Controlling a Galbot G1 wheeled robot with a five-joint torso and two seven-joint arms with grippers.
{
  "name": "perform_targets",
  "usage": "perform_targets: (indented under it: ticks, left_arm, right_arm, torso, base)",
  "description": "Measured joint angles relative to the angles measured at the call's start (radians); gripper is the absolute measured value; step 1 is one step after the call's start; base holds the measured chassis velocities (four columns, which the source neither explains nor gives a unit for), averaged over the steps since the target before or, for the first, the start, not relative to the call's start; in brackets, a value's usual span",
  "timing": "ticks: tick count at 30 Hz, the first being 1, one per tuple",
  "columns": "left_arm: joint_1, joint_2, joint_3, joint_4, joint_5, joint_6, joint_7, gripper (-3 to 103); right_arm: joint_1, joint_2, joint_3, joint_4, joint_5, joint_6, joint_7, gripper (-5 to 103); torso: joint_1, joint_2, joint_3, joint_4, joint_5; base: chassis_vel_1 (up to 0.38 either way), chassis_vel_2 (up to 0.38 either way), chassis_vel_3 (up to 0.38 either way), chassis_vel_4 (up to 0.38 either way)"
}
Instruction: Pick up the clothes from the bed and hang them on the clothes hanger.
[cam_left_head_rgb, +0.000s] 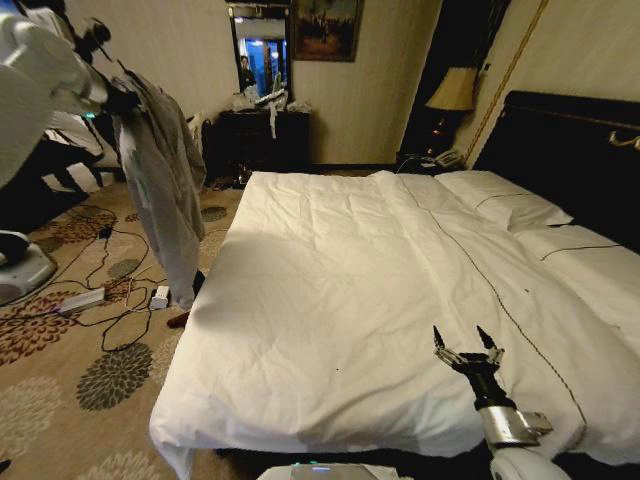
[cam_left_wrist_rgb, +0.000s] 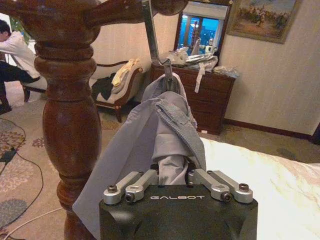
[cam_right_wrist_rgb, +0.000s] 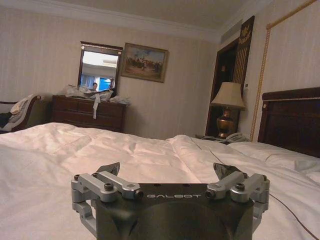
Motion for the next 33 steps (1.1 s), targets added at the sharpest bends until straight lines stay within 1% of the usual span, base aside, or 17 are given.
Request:
perform_targets:
  ticks: [9,11,13,14,16,17,18,20,21,22,23,24,25,26,29,32,33]
  left_arm:
    - [0.014,0.001,-0.014,0.008,0.011,0.000,0.003,16]
    - [0.017,0.002,-0.017,0.003,0.014,0.000,0.001,14]
    - [0.021,0.002,-0.023,-0.004,0.015,-0.001,-0.006,24]
    - [0.021,0.002,-0.023,-0.004,0.015,-0.001,-0.006,24]
    - [0.024,0.003,-0.027,-0.011,0.016,-0.001,-0.011,34]
    - [0.025,0.003,-0.028,-0.014,0.016,-0.001,-0.013,34]
    - [0.026,0.006,-0.028,-0.022,0.016,-0.001,-0.017,45]
    - [0.026,0.009,-0.027,-0.029,0.016,-0.001,-0.019,45]
    - [0.025,0.012,-0.023,-0.035,0.016,-0.001,-0.021,57]
    - [0.023,0.013,-0.021,-0.037,0.016,-0.001,-0.022,57]
    - [0.020,0.014,-0.019,-0.039,0.015,-0.001,-0.024,62]
    - [0.020,0.014,-0.019,-0.039,0.015,-0.001,-0.024,62]
    - [0.019,0.016,-0.018,-0.041,0.014,-0.001,-0.026,68]
    - [0.016,0.019,-0.015,-0.045,0.013,-0.001,-0.028,68]
    - [0.011,0.042,-0.001,-0.071,0.004,-0.001,-0.032,84]
    - [0.009,0.051,0.004,-0.084,-0.002,-0.001,-0.035,89]
    - [0.005,0.063,0.013,-0.099,-0.007,-0.001,-0.037,97]
  right_arm:
    - [0.000,0.000,0.000,0.000,0.000,0.000,0.000,100]
    - [0.000,0.000,0.000,0.000,0.000,0.000,0.000,100]
    - [0.000,0.000,0.000,0.000,0.000,0.000,0.000,100]
    - [0.000,0.000,0.000,0.000,0.000,0.000,0.000,100]
    - [0.000,0.000,0.000,0.000,0.000,0.000,0.000,100]
    - [0.000,0.000,0.000,0.000,0.000,0.000,0.000,100]
    - [0.000,0.000,0.000,0.000,0.000,0.000,0.000,100]
    - [0.000,0.000,0.000,0.000,0.000,0.000,0.000,100]
    - [0.000,0.000,0.000,0.000,0.000,0.000,0.000,100]
    - [0.000,0.000,0.000,0.000,0.000,0.000,0.000,100]
    - [0.000,0.000,0.000,0.000,0.000,0.000,0.000,100]
    - [0.000,0.000,0.000,0.000,0.000,0.000,0.000,100]
    - [0.000,0.000,0.000,0.000,0.000,0.000,0.000,100]
    - [0.000,0.000,0.000,0.000,0.000,0.000,0.000,100]
    - [0.000,0.000,0.000,0.000,0.000,0.000,0.000,100]
    - [0.000,0.000,0.000,0.000,0.000,0.000,0.000,100]
    - [0.000,0.000,0.000,0.000,0.000,0.000,0.000,100]
  torso:
    - [0.000,0.000,0.000,-0.0001,0.0001]
    - [0.000,0.000,0.000,-0.0001,0.0001]
    - [0.000,0.000,0.000,-0.0001,0.0001]
    - [0.000,0.000,0.000,-0.0001,0.0001]
    - [0.000,0.000,0.000,-0.0002,0.0001]
    - [0.000,0.000,0.000,-0.0002,0.0001]
    - [0.000,0.000,0.000,-0.0002,0.0001]
    - [0.000,0.000,0.000,-0.0002,0.0000]
    - [0.000,0.000,0.000,-0.0001,0.0000]
    - [0.000,0.000,0.000,-0.0001,-0.0001]
    - [0.000,0.000,0.000,-0.0002,-0.0001]
    - [0.000,0.000,0.000,-0.0002,-0.0001]
    - [0.000,0.000,0.000,-0.0003,0.0000]
    - [0.000,0.000,0.000,-0.0003,0.0000]
    - [0.000,0.000,0.000,-0.0002,0.0000]
    - [0.000,0.000,0.000,0.0000,-0.0001]
    - [0.000,0.000,0.000,-0.0001,-0.0001]
  base:
    - [0.000,0.000,0.000,0.000]
    - [0.000,0.000,0.000,0.000]
    - [0.000,0.000,0.000,0.000]
    - [0.000,0.000,0.000,0.000]
    - [0.000,0.000,0.000,0.000]
    - [0.000,0.000,0.000,0.000]
    - [0.000,0.000,0.000,0.000]
    - [0.000,0.000,0.000,0.000]
    - [0.000,0.000,0.000,0.000]
    - [0.000,0.000,0.000,0.000]
    - [0.000,0.000,0.000,0.000]
    - [0.000,0.000,0.000,0.000]
    - [0.000,0.000,0.000,0.000]
    - [0.000,0.000,0.000,0.000]
    - [0.000,0.000,0.000,0.000]
    - [0.000,0.000,0.000,0.000]
    - [0.000,0.000,0.000,0.000]
